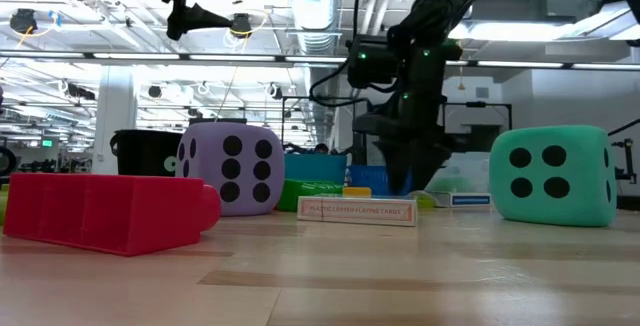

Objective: Pick & Place Toys
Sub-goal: Put the blue game card into the green bin

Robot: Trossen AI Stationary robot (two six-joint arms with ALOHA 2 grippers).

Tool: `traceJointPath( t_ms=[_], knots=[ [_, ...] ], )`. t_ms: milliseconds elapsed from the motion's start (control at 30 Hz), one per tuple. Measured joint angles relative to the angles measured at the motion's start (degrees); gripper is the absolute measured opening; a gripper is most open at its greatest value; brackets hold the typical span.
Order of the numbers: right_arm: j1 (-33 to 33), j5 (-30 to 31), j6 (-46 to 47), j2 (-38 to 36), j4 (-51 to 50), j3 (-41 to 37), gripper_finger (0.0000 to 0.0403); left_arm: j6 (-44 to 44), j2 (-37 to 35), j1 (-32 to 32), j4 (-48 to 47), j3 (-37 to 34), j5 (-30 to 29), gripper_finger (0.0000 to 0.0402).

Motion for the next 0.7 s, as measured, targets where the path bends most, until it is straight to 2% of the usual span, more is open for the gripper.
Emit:
traceJointPath(
  t_ms=[367,700],
  knots=[
    [0.03,0.52,0.00,0.00,-4.47,0.00,0.0133,2.48,0.00,0.00,-0.02,0.00,-0.04,0.0324],
    [0.03,3.37,-0.48,0.01,-6.73,0.00,0.0042,2.58,0.00,0.00,-0.02,0.00,-0.04,0.0324]
  ],
)
